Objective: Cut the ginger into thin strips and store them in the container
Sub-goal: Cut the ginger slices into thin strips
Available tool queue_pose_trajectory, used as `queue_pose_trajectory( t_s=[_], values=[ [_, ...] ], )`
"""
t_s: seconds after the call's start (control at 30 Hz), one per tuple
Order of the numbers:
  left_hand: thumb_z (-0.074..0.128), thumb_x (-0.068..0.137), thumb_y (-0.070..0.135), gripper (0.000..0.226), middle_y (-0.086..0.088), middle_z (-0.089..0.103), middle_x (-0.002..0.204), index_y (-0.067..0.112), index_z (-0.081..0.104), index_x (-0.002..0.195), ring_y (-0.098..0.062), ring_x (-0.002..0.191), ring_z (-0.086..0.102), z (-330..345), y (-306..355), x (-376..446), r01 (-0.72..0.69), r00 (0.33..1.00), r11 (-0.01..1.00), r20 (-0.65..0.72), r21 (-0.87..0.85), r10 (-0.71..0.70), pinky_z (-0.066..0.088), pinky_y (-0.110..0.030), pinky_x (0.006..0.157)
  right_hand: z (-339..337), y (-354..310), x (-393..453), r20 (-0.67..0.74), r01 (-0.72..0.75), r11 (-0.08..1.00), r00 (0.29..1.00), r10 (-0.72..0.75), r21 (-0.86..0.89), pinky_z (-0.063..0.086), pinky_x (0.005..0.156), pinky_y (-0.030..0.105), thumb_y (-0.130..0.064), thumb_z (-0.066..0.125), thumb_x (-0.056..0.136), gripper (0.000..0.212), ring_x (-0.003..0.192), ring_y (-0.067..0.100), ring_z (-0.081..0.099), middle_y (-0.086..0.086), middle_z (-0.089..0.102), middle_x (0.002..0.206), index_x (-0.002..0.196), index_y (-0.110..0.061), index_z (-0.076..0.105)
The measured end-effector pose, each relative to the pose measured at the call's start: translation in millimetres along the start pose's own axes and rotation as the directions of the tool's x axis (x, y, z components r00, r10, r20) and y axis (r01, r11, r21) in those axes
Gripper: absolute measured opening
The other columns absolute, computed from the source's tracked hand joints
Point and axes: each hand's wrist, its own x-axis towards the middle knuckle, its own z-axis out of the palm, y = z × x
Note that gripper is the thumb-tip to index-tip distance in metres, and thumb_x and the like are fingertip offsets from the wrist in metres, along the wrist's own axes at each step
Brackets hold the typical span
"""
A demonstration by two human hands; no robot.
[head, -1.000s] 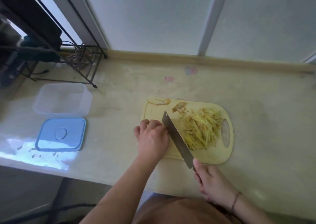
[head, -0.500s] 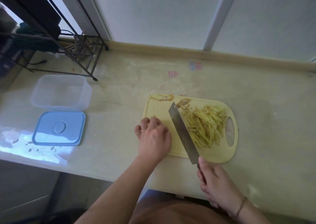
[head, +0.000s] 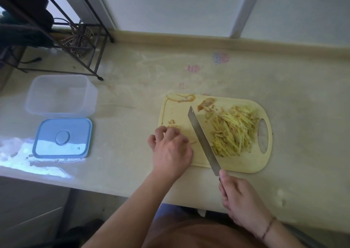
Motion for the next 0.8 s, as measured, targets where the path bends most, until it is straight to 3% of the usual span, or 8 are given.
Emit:
queue_pose_trajectory(
  t_s=[0.13, 0.23, 0.37, 0.8],
  values=[
    [0.081, 0.071, 0.026, 0.006, 0.008, 0.062, 0.088, 0.024, 0.075, 0.070, -0.026, 0.107, 0.041, -1, 1, 2, -0.040, 0.999, 0.999, 0.028, 0.003, 0.040, 0.024, -0.038, 0.084, 6, 7, 2, -0.015, 0.023, 1.000, 1.000, -0.023, -0.002, 0.027, 0.050, 0.029, -0.085, 0.030, 0.076, 0.071, 0.042, 0.008, 0.035, -0.004, 0.038, 0.046, 0.059, -0.017, 0.043],
    [0.075, 0.073, 0.031, 0.010, 0.009, 0.061, 0.084, 0.023, 0.074, 0.067, -0.025, 0.105, 0.042, 1, 12, 0, -0.088, 0.994, 0.996, 0.058, -0.001, 0.088, 0.023, -0.037, 0.082, 8, 6, 5, -0.041, 0.027, 0.999, 0.999, -0.027, -0.022, 0.029, 0.052, 0.032, -0.089, 0.030, 0.073, 0.078, 0.042, 0.010, 0.034, -0.004, 0.037, 0.046, 0.061, -0.013, 0.042],
    [0.073, 0.074, 0.035, 0.010, 0.011, 0.061, 0.086, 0.027, 0.074, 0.069, -0.028, 0.106, 0.050, 0, 8, -3, -0.019, 1.000, 0.998, 0.016, -0.067, 0.020, 0.022, -0.035, 0.082, 5, 1, 6, -0.070, 0.019, 1.000, 0.997, -0.019, -0.008, 0.027, 0.051, 0.028, -0.101, 0.026, 0.060, 0.092, 0.042, 0.011, 0.034, -0.003, 0.037, 0.045, 0.063, -0.011, 0.042],
    [0.082, 0.070, 0.023, 0.009, 0.014, 0.060, 0.083, 0.026, 0.074, 0.067, -0.027, 0.100, 0.051, 5, 11, 4, -0.033, 0.999, 0.998, 0.022, -0.044, 0.034, 0.024, -0.037, 0.081, 10, 6, 6, -0.030, 0.045, 0.998, 0.998, -0.046, -0.047, 0.024, 0.051, 0.030, -0.098, 0.026, 0.068, 0.083, 0.042, 0.007, 0.031, -0.005, 0.033, 0.045, 0.060, -0.016, 0.038]
  ],
)
